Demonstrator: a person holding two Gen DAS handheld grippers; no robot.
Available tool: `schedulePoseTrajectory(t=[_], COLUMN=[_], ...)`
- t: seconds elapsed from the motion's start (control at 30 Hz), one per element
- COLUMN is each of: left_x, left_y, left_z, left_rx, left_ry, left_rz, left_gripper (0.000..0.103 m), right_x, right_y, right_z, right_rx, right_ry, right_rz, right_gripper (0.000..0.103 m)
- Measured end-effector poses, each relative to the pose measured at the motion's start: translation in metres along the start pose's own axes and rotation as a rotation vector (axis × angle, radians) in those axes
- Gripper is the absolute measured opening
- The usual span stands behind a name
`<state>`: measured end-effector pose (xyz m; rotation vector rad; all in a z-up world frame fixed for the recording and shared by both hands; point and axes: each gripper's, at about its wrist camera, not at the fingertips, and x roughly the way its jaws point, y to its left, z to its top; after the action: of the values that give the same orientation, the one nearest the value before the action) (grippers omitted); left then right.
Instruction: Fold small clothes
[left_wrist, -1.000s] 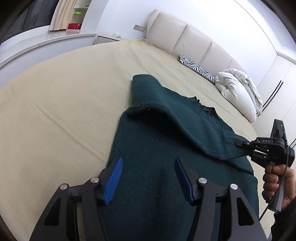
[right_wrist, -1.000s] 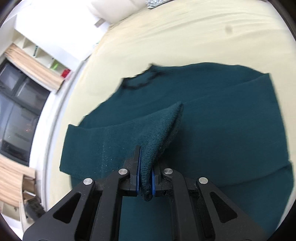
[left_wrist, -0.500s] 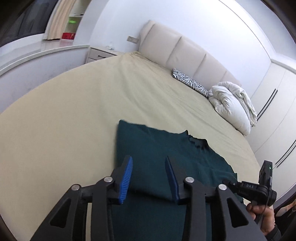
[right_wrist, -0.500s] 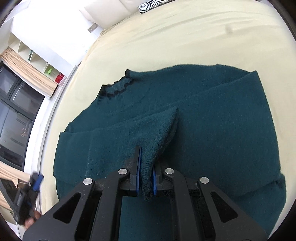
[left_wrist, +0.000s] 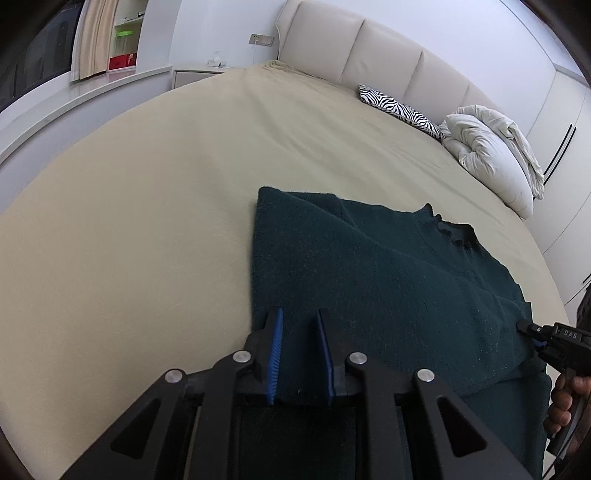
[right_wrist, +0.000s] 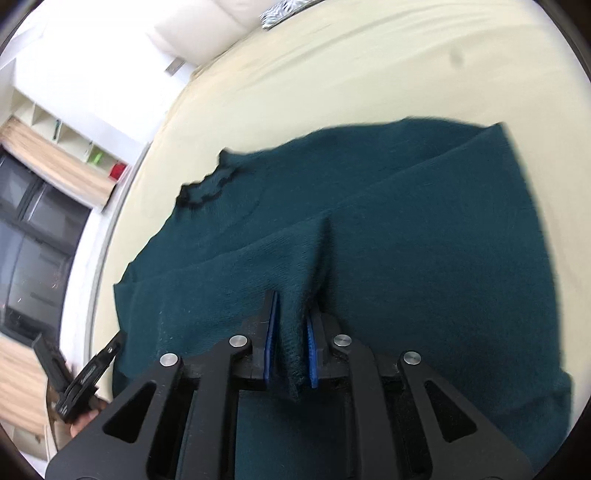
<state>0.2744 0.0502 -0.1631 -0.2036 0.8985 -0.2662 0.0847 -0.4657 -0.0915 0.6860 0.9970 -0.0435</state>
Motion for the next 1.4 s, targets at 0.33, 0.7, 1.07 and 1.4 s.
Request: schedulePoseTrajectory(t=[0.33, 0.7, 1.07, 1.4], left_x=[-0.02, 0.043, 0.026, -0.112], left_y=[-0.017, -0.022, -0.017, 0.01], left_z=[0.04, 0.023, 0.01, -0.079], left_rx=[-0.01, 0.089, 0.11, 0.027], left_ry=[-0.098, -0.003, 0.006, -0.001], left_rz=[-0.051, -0.001, 0.021, -0.013], left_gripper=[0.026, 0.025, 0.026, 0.07], right_x=[-0.05, 0.025, 0.015, -0.155], right_y=[0.039, -0.002, -0.012, -0.047], right_z=[0.003, 0.0, -0.016, -0.128], right_rx=[-0.041, 0.123, 0.115, 0.142], right_ry=[-0.207, -0.031, -0.036, -0.234], right_rz=[0.165, 0.383, 0.344, 0.204], right_gripper=[0.068, 0.059, 0.056, 0.068])
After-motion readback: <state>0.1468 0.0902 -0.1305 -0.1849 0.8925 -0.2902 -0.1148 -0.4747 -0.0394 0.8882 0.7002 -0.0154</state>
